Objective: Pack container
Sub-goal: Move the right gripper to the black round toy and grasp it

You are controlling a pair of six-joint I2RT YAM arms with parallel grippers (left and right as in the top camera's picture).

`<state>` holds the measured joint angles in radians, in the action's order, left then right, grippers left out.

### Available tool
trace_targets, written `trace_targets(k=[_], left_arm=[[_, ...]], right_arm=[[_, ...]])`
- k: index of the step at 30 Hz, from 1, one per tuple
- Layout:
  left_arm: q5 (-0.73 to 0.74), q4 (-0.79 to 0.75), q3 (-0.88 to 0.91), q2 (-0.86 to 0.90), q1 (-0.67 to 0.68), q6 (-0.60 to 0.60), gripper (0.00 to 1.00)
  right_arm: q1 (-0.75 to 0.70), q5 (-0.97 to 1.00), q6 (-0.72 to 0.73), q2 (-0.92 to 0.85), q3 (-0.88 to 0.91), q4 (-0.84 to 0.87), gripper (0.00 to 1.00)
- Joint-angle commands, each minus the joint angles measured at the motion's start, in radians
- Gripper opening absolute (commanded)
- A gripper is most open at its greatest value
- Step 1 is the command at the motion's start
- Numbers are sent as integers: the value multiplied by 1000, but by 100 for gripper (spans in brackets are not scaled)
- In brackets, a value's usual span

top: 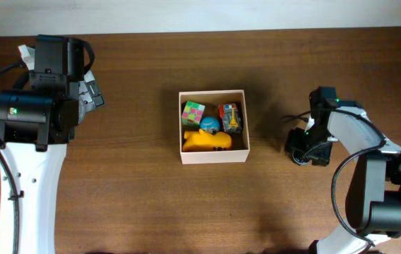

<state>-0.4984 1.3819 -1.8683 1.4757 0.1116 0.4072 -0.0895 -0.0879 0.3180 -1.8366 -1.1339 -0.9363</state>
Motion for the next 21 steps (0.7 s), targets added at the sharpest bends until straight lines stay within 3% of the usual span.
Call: trace_targets(k=[1, 8, 15, 21], left_arm=[[-14, 0, 3, 1, -3, -13, 99], [-14, 0, 3, 1, -3, -13, 99], [-14, 0, 3, 1, -3, -13, 99], [-14, 0, 3, 1, -3, -13, 99]], right_arm=[[-3, -5, 13, -2, 34, 42, 75], [-3, 0, 13, -2, 34, 67, 59], [-2, 47, 12, 24, -2, 23, 58], [34, 48, -26, 120, -154, -80, 57]])
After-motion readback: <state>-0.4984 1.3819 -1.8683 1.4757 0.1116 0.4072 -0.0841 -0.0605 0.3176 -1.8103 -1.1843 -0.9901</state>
